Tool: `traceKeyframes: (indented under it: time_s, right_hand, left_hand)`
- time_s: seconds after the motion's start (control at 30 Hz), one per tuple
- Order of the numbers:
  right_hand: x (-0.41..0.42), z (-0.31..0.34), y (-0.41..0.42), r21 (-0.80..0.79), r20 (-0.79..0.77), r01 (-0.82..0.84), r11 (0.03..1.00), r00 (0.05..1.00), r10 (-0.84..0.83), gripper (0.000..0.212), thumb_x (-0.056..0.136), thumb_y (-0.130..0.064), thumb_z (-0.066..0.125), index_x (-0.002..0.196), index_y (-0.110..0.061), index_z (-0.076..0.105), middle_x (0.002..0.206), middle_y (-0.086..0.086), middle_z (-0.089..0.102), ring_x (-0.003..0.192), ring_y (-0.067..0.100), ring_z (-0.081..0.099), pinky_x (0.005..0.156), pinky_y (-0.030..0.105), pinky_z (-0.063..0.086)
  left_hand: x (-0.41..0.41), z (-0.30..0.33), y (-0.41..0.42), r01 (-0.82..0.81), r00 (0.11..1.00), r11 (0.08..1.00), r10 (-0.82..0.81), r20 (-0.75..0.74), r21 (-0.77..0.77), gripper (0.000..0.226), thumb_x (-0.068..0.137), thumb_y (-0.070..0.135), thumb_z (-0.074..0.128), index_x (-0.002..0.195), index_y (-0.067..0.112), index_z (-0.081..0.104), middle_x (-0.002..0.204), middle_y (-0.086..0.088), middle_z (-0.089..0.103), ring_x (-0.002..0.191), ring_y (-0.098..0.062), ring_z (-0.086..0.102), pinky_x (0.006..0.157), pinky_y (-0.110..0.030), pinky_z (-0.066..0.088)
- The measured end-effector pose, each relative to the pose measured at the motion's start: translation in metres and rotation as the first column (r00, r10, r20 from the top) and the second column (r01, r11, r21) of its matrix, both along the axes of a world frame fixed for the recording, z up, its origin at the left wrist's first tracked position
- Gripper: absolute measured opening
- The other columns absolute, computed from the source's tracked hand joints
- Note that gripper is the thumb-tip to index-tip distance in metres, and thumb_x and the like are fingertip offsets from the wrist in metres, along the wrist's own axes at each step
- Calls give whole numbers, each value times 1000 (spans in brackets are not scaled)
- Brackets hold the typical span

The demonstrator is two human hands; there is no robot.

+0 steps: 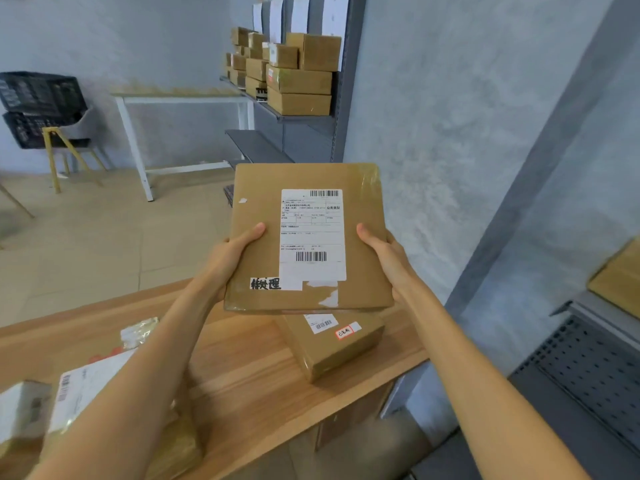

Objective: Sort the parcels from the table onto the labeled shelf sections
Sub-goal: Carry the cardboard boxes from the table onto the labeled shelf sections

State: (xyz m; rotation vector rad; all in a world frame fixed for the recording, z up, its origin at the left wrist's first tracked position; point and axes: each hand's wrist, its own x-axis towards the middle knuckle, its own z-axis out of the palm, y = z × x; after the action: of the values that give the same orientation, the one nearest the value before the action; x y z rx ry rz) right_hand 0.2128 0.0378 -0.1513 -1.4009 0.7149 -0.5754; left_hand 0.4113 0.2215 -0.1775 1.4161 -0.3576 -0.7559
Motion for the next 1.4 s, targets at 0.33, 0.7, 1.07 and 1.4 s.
traceKeyframes:
  time_s: [0.33, 0.7, 1.07, 1.4]
  right_hand:
    - [-73, 18, 115, 18, -1, 227, 974, 974, -227, 52, 86, -40, 68, 130, -22, 48, 107, -2, 69, 91, 14, 68, 67, 28, 53]
    - [-202, 55, 174, -74, 52, 517, 853, 856, -514, 53, 83, -48, 68, 128, -26, 51, 110, 0, 69, 95, 18, 68, 74, 33, 52]
    - [-404, 80, 270, -146, 52, 763, 629, 641, -766, 69, 80, -55, 68, 134, -20, 42, 116, -1, 64, 99, 19, 65, 89, 42, 53]
    - [-616, 96, 416, -182, 10, 897, 404, 412, -911, 66, 81, -56, 66, 130, -18, 43, 115, 2, 63, 99, 21, 64, 83, 39, 52]
  left_hand:
    - [-35, 36, 64, 219, 972, 975, -222, 71, 49, 80, 53, 63, 82, 116, 17, 66, 99, -4, 76, 89, -26, 73, 82, -41, 57]
    - [-145, 85, 54, 453, 876, 892, -447, 181, 10, 55, 77, 50, 73, 117, 14, 65, 101, -4, 75, 89, -22, 72, 74, -32, 57]
    - [-339, 115, 73, 701, 695, 713, -679, 235, -14, 55, 77, 50, 73, 117, 13, 66, 102, -7, 74, 89, -23, 72, 73, -32, 57]
    - [-559, 127, 153, 898, 428, 440, -868, 252, -9, 58, 76, 55, 71, 118, 16, 65, 101, -4, 75, 89, -22, 73, 81, -38, 57]
